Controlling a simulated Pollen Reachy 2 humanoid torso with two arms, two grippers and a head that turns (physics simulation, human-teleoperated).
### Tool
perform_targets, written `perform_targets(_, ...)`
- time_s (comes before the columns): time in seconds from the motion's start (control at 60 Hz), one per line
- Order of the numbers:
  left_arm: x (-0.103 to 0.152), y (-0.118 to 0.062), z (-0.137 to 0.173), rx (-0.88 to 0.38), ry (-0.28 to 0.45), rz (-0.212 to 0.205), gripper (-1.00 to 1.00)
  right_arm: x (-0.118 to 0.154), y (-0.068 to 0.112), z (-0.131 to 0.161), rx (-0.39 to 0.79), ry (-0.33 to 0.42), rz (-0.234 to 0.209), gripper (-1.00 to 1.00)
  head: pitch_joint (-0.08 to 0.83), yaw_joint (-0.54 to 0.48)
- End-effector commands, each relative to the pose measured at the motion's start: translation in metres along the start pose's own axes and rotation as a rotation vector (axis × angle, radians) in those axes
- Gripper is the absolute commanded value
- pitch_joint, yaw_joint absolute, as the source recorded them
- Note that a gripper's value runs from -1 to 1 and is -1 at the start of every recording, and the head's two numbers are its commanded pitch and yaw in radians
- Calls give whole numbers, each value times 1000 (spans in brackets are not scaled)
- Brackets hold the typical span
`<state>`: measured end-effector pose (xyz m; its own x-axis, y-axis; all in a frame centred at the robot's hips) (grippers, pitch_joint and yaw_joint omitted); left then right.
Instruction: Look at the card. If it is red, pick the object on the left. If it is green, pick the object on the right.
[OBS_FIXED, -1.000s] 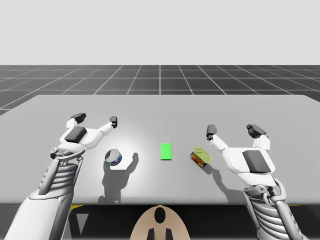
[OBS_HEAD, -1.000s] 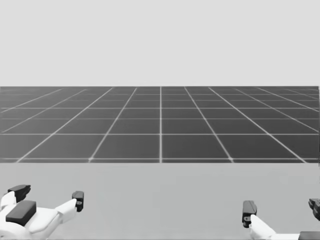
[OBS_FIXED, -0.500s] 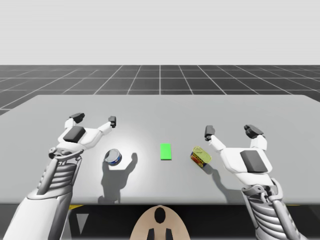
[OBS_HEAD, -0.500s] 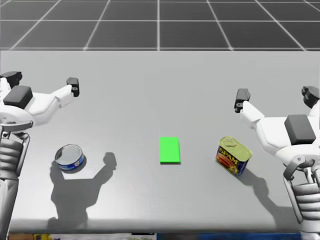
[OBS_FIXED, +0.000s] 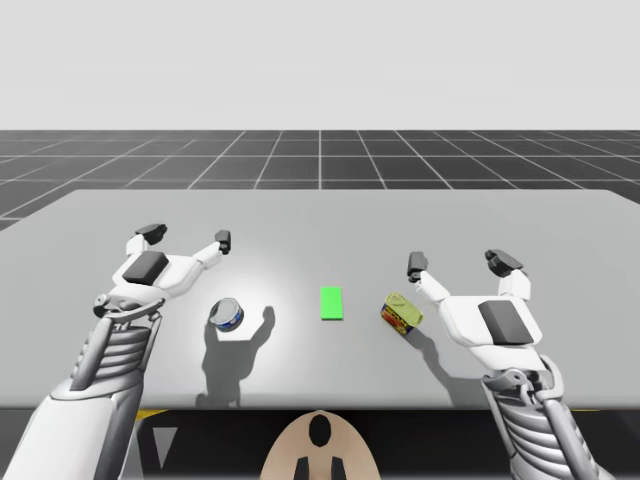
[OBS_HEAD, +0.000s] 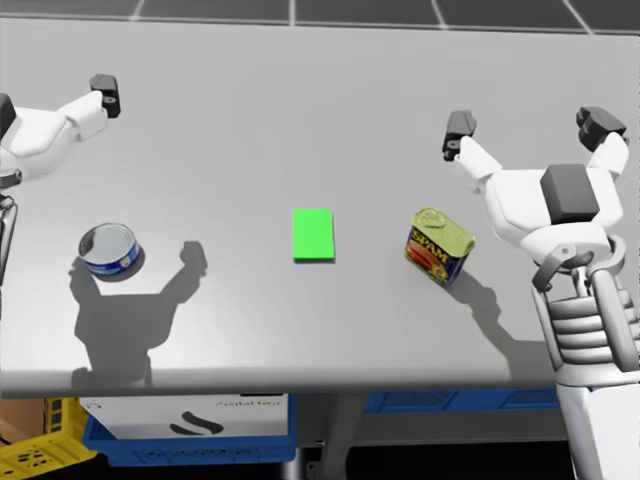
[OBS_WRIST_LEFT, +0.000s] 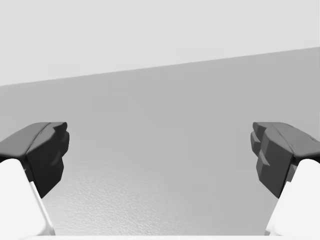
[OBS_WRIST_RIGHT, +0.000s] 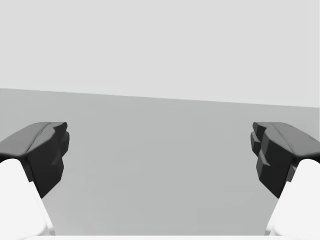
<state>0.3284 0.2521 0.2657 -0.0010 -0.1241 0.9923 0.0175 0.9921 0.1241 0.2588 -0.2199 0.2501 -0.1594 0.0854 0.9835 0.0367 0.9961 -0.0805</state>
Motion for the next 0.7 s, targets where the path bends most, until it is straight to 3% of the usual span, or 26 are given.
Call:
perform_targets(0.017,0,0,1,0,-4,-2,-1000,0,3,0,1,1,-17,-1000,723,-68)
perform_targets(0.367,2,-3,2,-10,-15,-5,-1000,0,3,1,14,1,-19,-1000,733,-304)
perform_targets(0.567,-1,-6,1,-16,-11,-11,-1000,-1,5,1,10,-10,-16,-1000,720,-338)
perform_targets(0.633,-2,-5,1,-13,-8,-9,-1000,1,9,3,-26,-10,12,-1000,711,-332)
perform_targets(0.7,-3,-4,0,-5,-4,-2,-1000,6,8,12,53,13,-57,-1000,704,-324)
